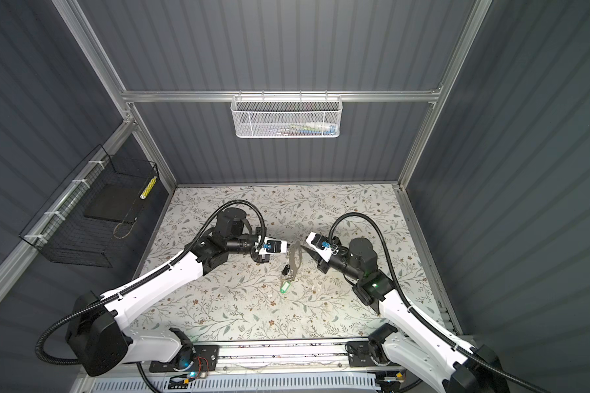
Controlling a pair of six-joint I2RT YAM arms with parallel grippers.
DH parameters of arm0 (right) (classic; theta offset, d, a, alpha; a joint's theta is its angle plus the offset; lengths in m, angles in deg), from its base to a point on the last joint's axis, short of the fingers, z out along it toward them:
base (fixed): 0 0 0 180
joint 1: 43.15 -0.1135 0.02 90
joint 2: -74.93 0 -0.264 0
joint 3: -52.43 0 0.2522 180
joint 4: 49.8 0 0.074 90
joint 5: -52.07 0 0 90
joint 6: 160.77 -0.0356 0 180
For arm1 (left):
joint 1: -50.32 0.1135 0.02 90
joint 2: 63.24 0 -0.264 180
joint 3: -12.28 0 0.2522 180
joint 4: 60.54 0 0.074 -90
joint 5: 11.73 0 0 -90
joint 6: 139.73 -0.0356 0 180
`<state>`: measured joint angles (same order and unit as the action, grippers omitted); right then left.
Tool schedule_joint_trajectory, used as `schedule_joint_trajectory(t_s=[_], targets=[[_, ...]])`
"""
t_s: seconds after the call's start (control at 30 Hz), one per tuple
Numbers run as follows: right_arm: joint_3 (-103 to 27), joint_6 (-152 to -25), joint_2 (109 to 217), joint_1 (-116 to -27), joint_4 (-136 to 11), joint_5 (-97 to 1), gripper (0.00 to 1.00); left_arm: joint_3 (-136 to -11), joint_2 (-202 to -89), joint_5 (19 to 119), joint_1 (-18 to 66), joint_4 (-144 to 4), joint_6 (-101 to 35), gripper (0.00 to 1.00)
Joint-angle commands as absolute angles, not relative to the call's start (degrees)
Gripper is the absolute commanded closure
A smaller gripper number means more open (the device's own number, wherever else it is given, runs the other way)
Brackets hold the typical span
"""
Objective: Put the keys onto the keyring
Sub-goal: 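Release the ring with the right gripper and move it toward the keys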
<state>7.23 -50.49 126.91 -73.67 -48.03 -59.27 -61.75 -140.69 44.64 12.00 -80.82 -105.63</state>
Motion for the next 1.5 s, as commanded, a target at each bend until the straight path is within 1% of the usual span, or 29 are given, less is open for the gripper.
schedule_joint_trajectory(t_s=[0.0, 0.17, 0.3, 0.33, 0.43, 0.57, 0.77, 0.93, 1.0, 1.17, 1.33, 1.47], targets=[[4.31, -55.43, 126.84, -73.82, -56.74, -56.55, 0.65, -61.85, -138.35, 46.13, 14.52, -81.37, -104.22, 1.0], [3.8, -61.71, 128.14, -73.88, -61.02, -55.11, 0.66, -57.96, -136.19, 43.98, 20.31, -77.81, -99.72, 1.0], [3.58, -62.09, 130.58, -74.35, -64.94, -56.56, 0.67, -55.53, -134.2, 44.02, 23.9, -76.47, -97.83, 1.0], [3.31, -61.92, 131.75, -74.31, -66.09, -58.32, 0.67, -54.73, -133.79, 43.99, 24.7, -75.94, -97.25, 1.0], [1.2, -60.9, 135.74, -75.07, -70.21, -60.72, 0.7, -51.96, -132.5, 44.23, 26.6, -73.0, -94.55, 1.0], [-2.41, -58.58, 142.01, -77.93, -74.99, -58.24, 0.71, -48.95, -131.44, 45.41, 28.62, -70.67, -92.13, 1.0], [-10.66, -68.86, 151.21, -82.16, -81.62, -51.27, 0.72, -43.4, -130.65, 45.62, 30.55, -65.12, -89.83, 1.0], [-17.4, -80.62, 157.79, -84.93, -89.88, -48.21, 0.72, -38.86, -129.55, 46.61, 30.77, -58.92, -87.63, 1.0], [-20.1, -83.77, 160.27, -86.28, -93.45, -47.05, 0.7, -37.94, -128.96, 47.63, 30.73, -58.33, -87.65, 1.0], [-24.86, -89.31, 166.32, -88.66, -100.24, -46.0, 0.63, -35.61, -127.62, 48.34, 30.75, -55.6, -86.43, 1.0], [-28.12, -91.41, 172.07, -89.59, -102.87, -44.96, 0.61, -34.86, -127.77, 48.23, 30.76, -54.04, -85.78, 1.0], [-30.86, -93.45, 176.02, -89.73, -104.25, -43.09, 0.57, -34.13, -127.14, 47.14, 30.73, -53.04, -84.64, 1.0]])
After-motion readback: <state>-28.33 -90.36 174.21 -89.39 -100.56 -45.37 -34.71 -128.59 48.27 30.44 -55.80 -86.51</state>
